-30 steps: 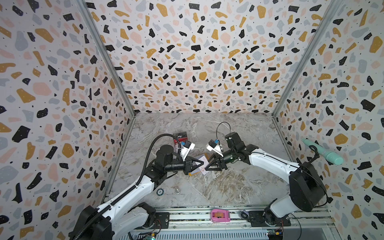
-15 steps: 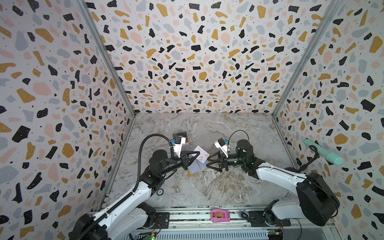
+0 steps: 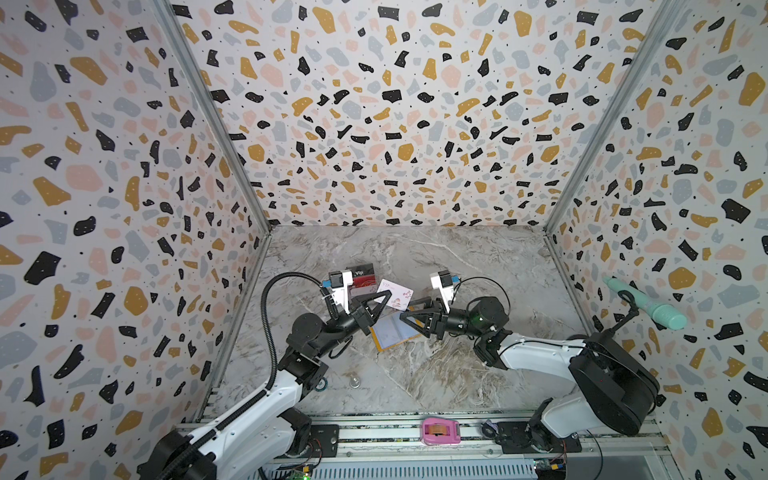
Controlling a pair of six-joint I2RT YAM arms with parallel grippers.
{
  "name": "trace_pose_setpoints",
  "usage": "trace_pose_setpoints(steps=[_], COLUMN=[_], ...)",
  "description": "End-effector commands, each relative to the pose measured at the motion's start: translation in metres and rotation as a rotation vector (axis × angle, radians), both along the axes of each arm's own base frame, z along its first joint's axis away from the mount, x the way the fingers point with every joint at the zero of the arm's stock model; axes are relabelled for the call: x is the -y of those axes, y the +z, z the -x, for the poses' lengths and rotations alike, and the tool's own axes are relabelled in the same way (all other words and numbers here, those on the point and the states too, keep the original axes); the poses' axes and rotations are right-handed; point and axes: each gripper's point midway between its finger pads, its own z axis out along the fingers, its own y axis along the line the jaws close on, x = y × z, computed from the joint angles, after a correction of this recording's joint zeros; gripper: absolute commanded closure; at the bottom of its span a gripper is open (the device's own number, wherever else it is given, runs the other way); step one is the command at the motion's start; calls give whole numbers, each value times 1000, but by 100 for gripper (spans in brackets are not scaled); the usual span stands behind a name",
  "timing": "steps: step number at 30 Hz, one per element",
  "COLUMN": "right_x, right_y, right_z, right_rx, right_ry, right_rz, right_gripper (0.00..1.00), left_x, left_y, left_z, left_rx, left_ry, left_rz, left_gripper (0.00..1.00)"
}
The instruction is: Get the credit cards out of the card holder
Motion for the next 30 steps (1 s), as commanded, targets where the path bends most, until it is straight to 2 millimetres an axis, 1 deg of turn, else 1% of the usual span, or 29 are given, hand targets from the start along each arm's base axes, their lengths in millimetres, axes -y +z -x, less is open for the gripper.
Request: trace_pose_setpoints(steps=[1, 5, 15, 19, 23, 25, 27, 30], right_x=[7, 4, 1, -2, -1, 0, 5, 13], right_y=[30, 33, 33, 34, 34, 32, 31, 27], right_z=[0, -1, -2, -2, -2, -1, -2, -6], right_rx=[33, 26, 13, 14, 16, 20, 24, 26], right_ry=[-24, -11, 1, 19, 23, 25, 22, 10], right_rz=[-111, -117, -125, -131, -135, -129, -124, -92], right_gripper=[54, 64, 79, 89, 98, 100, 100, 100], left_x=[-7, -8, -5, -4, -2, -2, 0, 1], left_y=[27, 26, 27, 27, 24, 20, 15, 8], left_z=[7, 8, 8, 8, 8, 7, 6, 5], left_rx=[93, 93, 95, 95, 86, 79, 74, 72], left_ry=[8, 5, -7, -17, -22, -21, -19, 1], left_rz=[80, 82, 87, 85, 72, 54, 11, -88], left_gripper=[100, 100, 100, 100, 100, 95, 86, 71])
